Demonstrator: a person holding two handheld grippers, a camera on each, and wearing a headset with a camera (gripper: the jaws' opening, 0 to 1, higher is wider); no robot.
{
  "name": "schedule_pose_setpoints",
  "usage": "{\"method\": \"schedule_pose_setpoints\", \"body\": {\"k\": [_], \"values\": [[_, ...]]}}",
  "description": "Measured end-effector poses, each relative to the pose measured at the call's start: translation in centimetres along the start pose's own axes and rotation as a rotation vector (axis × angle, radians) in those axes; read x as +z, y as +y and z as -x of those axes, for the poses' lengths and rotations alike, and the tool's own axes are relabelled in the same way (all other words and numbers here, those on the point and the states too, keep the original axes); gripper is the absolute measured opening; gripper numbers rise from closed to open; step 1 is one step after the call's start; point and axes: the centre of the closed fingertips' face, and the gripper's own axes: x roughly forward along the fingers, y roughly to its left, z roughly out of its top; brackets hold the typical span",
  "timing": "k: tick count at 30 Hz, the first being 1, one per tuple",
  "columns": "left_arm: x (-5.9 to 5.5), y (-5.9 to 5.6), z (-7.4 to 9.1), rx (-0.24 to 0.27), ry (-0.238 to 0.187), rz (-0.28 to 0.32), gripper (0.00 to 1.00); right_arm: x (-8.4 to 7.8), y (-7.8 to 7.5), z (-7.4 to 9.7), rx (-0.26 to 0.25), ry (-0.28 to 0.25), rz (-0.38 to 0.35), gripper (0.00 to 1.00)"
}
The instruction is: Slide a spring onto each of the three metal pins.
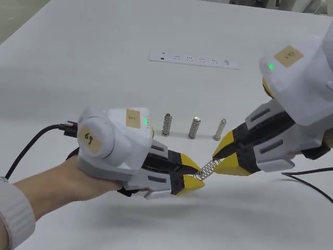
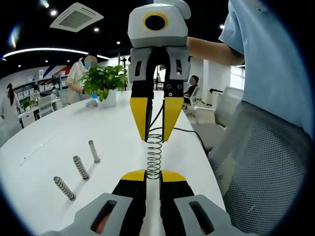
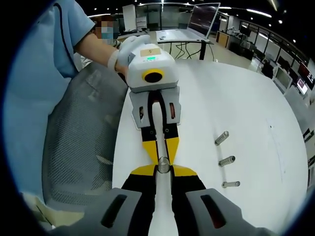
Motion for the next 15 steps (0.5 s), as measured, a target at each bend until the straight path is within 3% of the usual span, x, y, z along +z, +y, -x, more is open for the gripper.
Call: {"method": "schedule_pose_setpoints", "body": {"k": [6,11,15], "values": [[0.0,0.03,0.01,0.002,-0.003,0.005,0.01,-0.04,0.05,0.03,0.005,0.0,0.01,0.09],[-0.19,0.02,0.02,0.001,0.003,0.007,0.01,-0.08,-0.2,0.1,-0.006,-0.005,0.016,0.21],[-0.18,0.0,-0.03,0.006,0.005,0.006,0.01,-0.35,-0.22,0.1,-0.007,0.006,0.014,0.24]]}}
